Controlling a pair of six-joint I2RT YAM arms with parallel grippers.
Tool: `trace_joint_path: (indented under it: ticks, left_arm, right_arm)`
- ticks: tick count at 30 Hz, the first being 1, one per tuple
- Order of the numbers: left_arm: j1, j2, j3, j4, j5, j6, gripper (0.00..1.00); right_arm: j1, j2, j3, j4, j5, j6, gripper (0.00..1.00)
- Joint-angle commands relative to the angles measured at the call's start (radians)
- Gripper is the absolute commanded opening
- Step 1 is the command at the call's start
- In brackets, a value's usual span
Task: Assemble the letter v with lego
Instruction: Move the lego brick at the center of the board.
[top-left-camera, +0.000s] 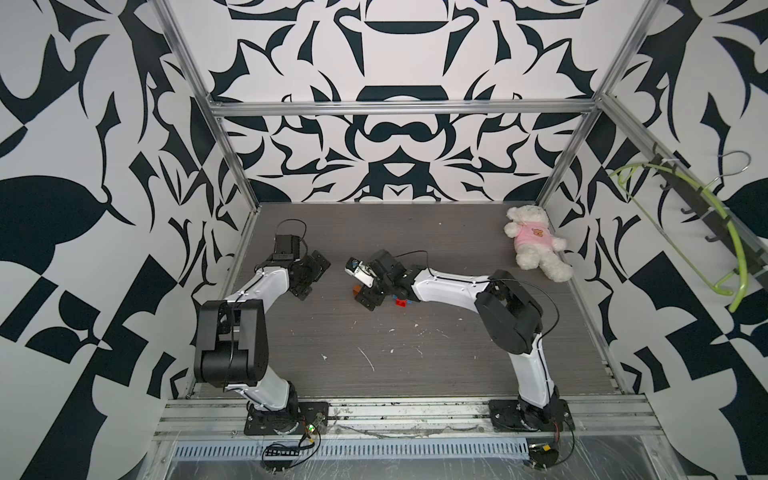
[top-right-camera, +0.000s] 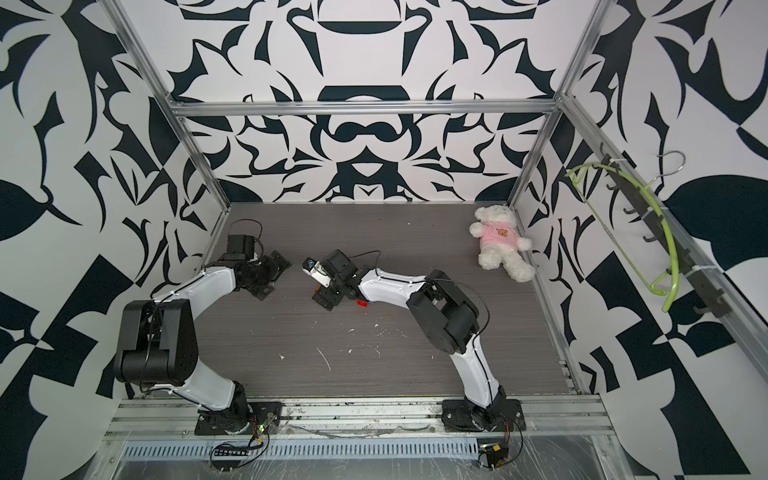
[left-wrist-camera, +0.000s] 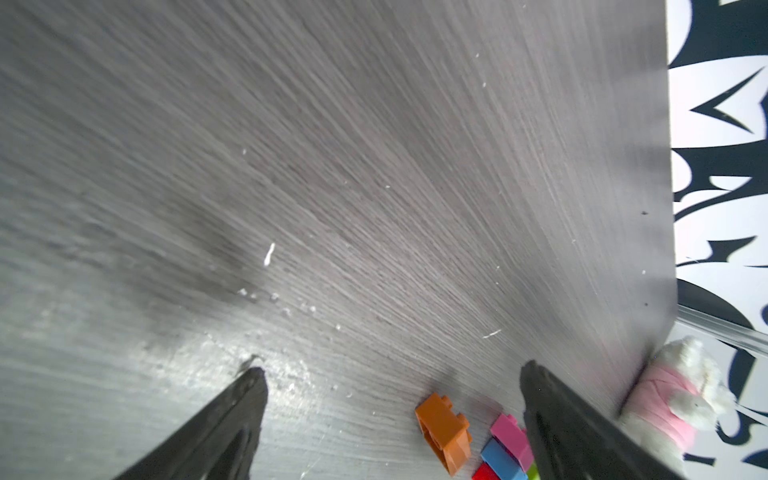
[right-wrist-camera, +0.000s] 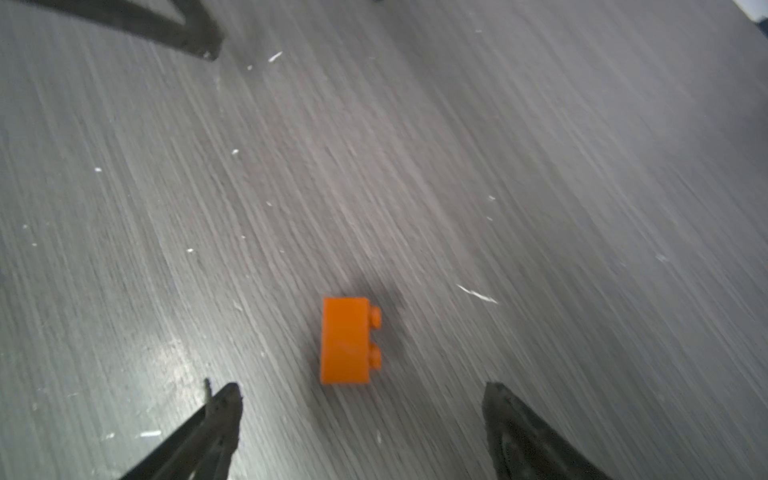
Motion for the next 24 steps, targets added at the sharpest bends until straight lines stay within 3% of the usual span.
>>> trace_joint_path:
  ticks: [1,5,10,18,21,24]
  left_arm:
    - [0.007,0.01,-0.035,0.022,0.048,0.033,1.0]
    - [0.009,-0.008,-0.041,0.013,0.04,0.045,0.99]
    - [0.01,-0.03,-0.044,0.006,0.031,0.053,0.99]
    - [0.015,-0.019,-0.049,0.007,0.031,0.056,0.99]
    - [0.015,-0.016,-0.051,0.01,0.032,0.056,1.0]
    - [0.015,-0.015,-0.052,0.012,0.031,0.056,1.0]
  right_arm:
    - [-0.003,0.022,0.079,-0.061,0.049,-0.058,0.9]
    - [-0.005,0.064,0.116,-0.076,0.067,-0.091,0.88]
    - [-0.005,0.094,0.133,-0.079,0.023,-0.14,0.66]
    - [-0.005,0.107,0.142,-0.057,-0.052,-0.162,0.55]
    - [-0.005,0.118,0.151,-0.055,-0.058,-0.166,0.46]
    - [-0.005,0.126,0.161,-0.058,-0.059,-0.171,0.29]
